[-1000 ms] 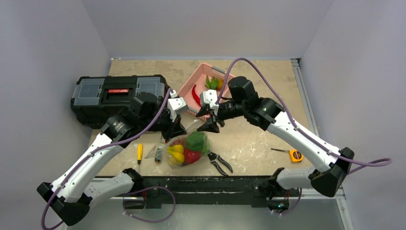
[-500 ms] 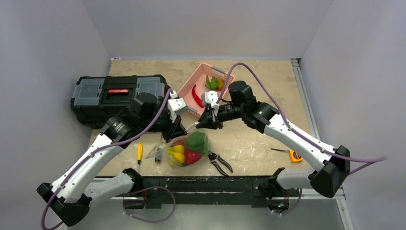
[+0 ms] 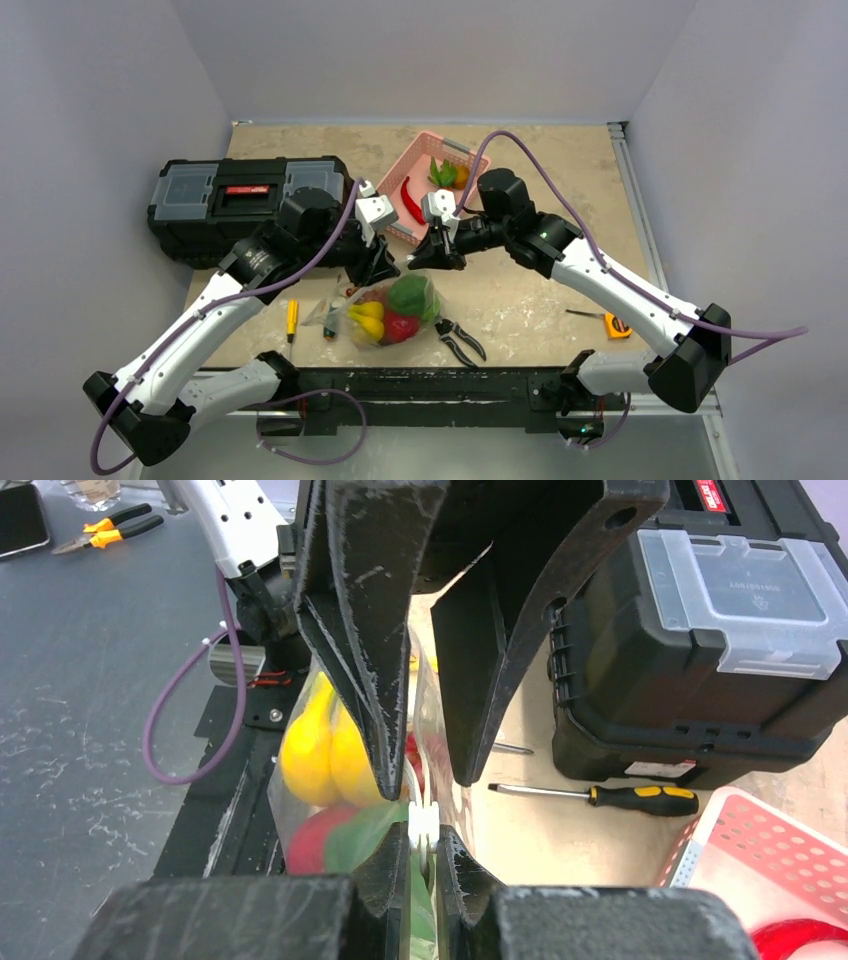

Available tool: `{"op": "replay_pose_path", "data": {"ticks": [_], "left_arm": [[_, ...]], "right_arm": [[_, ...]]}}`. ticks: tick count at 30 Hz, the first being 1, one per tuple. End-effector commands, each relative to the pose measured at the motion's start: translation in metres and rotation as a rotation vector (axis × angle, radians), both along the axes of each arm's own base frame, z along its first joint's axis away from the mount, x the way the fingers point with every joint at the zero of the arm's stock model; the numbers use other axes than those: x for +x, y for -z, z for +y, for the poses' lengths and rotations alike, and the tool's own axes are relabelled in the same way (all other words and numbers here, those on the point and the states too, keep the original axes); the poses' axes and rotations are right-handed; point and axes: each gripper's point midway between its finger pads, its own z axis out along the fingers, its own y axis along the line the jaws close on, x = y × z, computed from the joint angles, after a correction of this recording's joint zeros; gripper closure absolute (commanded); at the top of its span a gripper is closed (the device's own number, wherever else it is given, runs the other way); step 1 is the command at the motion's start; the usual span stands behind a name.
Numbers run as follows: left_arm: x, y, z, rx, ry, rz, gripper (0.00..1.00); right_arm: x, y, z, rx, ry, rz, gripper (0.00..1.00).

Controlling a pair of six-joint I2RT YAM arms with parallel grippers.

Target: Place the food in the zip-top bag and seal the zipper

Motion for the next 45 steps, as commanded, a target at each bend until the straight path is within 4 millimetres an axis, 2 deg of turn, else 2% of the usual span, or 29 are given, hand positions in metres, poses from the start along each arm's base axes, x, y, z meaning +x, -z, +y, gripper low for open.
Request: {"op": "replay_pose_path", "data": {"ticks": [1, 3, 5, 6, 7, 9, 11, 18, 25, 35, 45], "left_arm": [[0.005, -0.013, -0.005, -0.029, 0.015, -0.042, 0.71], [0.007, -0.01, -0.002, -0.008, -0.001, -0.039, 0.88], [0.007, -0.007, 0.0, 0.008, -0.002, -0.04, 1.0], [0.006, -0.007, 0.001, 0.006, -0.002, -0.043, 1.0], [0.006, -0.007, 0.0, 0.0, 0.001, -0.044, 1.0], [0.004, -0.007, -0.001, -0.007, 0.01, -0.043, 1.0], [0.003, -0.007, -0.001, -0.009, 0.013, -0.04, 1.0], [0.002, -0.007, -0.002, -0.013, 0.021, -0.036, 1.0], [0.001, -0.01, -0.003, -0.021, 0.027, -0.038, 1.0], [0.0, -0.01, -0.002, -0.022, 0.027, -0.037, 1.0], [0.0, -0.011, -0.002, -0.024, 0.027, -0.04, 1.0]], "right_arm": [[-0.006, -0.026, 0.001, 0.076, -0.035, -0.039, 1.0], [-0.006, -0.027, 0.001, 0.077, -0.033, -0.038, 1.0], [-0.004, -0.027, 0.0, 0.068, -0.017, -0.039, 0.83], [-0.005, -0.025, -0.001, 0.06, -0.016, -0.038, 0.71], [-0.002, -0.024, -0.003, 0.048, -0.002, -0.047, 0.64], [0.001, -0.023, -0.004, 0.025, 0.013, -0.065, 0.58], [0.001, -0.025, -0.004, 0.012, 0.003, -0.065, 0.56], [0.016, -0.035, -0.009, -0.055, 0.051, -0.121, 0.56], [0.016, -0.039, -0.004, -0.095, 0.037, -0.154, 0.65], [0.014, -0.036, 0.006, -0.135, 0.012, -0.15, 0.66], [0.012, -0.031, 0.002, -0.144, 0.016, -0.151, 0.83]]}}
